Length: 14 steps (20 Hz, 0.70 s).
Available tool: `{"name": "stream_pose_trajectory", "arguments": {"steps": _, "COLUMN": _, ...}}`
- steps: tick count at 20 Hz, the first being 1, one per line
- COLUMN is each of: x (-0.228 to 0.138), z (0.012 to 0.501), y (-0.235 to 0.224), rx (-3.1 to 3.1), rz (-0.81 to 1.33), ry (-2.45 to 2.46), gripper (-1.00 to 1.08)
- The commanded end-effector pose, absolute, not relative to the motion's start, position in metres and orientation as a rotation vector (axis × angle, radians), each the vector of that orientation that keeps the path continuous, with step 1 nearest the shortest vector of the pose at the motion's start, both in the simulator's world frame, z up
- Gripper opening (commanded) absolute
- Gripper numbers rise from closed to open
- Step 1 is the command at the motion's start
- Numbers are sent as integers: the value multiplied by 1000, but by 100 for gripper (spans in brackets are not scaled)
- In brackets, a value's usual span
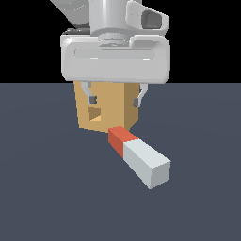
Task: Insert the peg into the horizontal hole in a box.
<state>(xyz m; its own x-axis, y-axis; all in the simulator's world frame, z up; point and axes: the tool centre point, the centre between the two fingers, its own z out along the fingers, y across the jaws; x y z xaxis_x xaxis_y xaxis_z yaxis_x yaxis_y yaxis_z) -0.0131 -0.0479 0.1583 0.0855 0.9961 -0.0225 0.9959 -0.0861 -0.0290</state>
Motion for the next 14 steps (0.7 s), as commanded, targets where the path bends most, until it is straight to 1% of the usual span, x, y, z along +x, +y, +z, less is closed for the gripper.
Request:
{"name": "stream_pose_trajectory", "arguments": {"steps": 1, "x": -13, "z": 158, "y": -48, "rx": -2310, "rz": 57, "ry": -2119, "gripper": 100}}
{"name": "stream_pose_trajectory", "arguments": {"steps": 14, "x": -2, "z": 142, "y": -53, "rx": -2197, "rz": 46, "ry": -2238, "gripper": 100}}
